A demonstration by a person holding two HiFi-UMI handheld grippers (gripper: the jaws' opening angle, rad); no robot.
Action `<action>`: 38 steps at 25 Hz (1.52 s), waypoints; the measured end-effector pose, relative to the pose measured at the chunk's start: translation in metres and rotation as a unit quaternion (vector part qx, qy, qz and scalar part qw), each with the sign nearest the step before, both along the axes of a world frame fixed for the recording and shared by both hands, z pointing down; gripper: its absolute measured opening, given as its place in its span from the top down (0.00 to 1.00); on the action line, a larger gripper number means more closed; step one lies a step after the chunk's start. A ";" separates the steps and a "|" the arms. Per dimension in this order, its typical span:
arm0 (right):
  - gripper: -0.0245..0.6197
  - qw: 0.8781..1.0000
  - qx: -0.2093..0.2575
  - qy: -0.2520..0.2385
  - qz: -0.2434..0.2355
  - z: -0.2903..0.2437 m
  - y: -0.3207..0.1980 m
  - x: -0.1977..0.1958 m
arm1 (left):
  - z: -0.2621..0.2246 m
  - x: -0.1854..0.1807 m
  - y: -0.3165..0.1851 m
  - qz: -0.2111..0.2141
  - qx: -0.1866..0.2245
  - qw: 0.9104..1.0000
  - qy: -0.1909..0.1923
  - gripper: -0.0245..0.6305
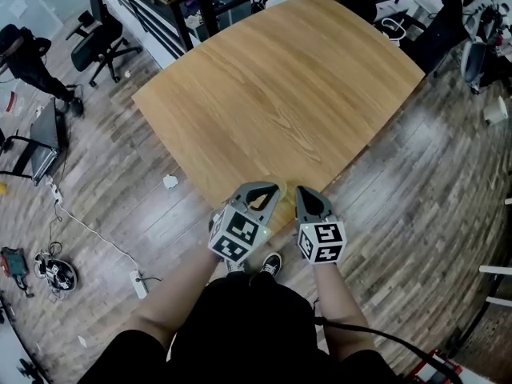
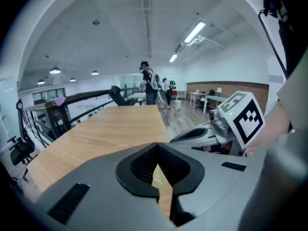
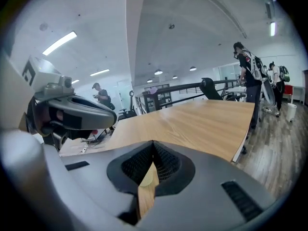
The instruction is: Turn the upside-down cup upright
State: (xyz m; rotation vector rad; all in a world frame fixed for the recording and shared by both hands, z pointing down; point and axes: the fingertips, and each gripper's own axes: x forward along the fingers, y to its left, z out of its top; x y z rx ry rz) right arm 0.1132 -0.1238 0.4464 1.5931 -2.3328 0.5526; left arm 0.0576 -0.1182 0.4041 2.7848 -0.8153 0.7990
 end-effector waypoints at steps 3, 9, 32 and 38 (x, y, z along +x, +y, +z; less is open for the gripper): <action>0.94 0.999 0.035 -0.006 0.008 -0.044 0.007 -0.004 | -0.038 -0.007 0.000 -0.029 0.043 0.997 0.053 0.95; 0.94 0.994 0.107 -0.018 0.010 -0.126 0.025 -0.024 | -0.103 -0.031 0.014 -0.099 0.128 0.977 0.139 0.95; 0.94 0.982 0.190 0.014 0.014 -0.197 0.068 -0.051 | -0.148 -0.062 0.045 -0.148 0.158 0.954 0.206 0.95; 0.94 0.982 0.188 0.011 0.010 -0.196 0.066 -0.054 | -0.143 -0.065 0.042 -0.152 0.153 0.955 0.205 0.95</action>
